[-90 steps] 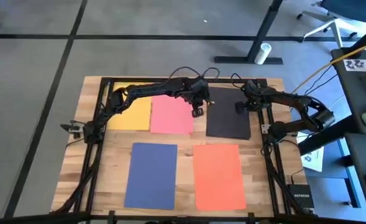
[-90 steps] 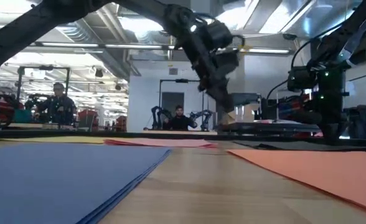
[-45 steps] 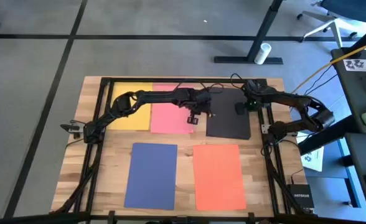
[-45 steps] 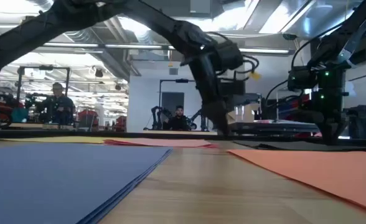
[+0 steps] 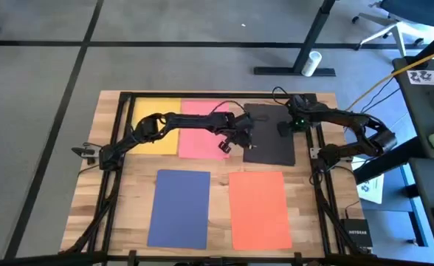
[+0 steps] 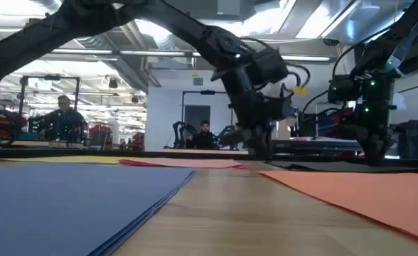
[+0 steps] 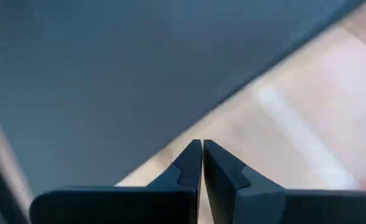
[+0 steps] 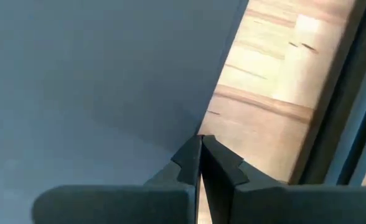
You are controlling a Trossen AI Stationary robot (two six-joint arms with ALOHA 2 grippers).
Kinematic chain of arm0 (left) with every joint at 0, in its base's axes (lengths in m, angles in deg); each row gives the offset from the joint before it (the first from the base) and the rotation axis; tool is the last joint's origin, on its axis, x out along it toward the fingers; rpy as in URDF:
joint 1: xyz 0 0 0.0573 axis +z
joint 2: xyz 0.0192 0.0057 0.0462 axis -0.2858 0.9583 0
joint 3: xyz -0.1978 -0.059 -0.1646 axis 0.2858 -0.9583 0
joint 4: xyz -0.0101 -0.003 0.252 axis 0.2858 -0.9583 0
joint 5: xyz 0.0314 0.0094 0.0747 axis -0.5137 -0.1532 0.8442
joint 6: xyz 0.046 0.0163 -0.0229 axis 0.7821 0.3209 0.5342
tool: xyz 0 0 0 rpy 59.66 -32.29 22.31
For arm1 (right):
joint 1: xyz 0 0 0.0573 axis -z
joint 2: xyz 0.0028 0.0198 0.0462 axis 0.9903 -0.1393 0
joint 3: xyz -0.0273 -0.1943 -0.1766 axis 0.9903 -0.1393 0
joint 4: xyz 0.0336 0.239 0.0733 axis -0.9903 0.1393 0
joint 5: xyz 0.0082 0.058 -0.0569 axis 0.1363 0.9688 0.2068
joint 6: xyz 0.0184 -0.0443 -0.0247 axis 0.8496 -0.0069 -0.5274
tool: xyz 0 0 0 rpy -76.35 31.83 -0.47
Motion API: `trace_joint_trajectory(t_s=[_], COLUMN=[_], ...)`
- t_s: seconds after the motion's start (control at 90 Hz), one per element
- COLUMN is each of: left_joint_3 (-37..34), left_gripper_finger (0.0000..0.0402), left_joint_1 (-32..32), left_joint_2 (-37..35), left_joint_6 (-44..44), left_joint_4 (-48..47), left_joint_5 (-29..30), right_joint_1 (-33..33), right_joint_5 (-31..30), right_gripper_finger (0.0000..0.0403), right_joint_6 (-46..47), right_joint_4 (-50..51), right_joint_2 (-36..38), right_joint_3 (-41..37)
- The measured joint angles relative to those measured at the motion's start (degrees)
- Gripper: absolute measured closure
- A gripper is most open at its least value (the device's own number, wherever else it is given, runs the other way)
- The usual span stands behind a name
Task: Organize paper
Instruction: Adjust the stacked black papers
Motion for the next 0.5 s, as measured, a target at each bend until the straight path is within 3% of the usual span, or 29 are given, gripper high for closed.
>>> trace_joint_trajectory(t_s=[0.5], left_joint_3=[0.1], left_gripper_finger=[0.0402], left_joint_1=[-1.4], left_joint_2=[1.3], left_joint_6=[3.1], left_joint_4=[2.5], left_joint_5=[1.4], right_joint_1=[0.0], right_joint_5=[1.9], right_gripper_finger=[0.0402], right_joint_6=[-0.7], right_joint_4=[-0.5], right_joint_2=[0.0], right_joint_3=[0.0])
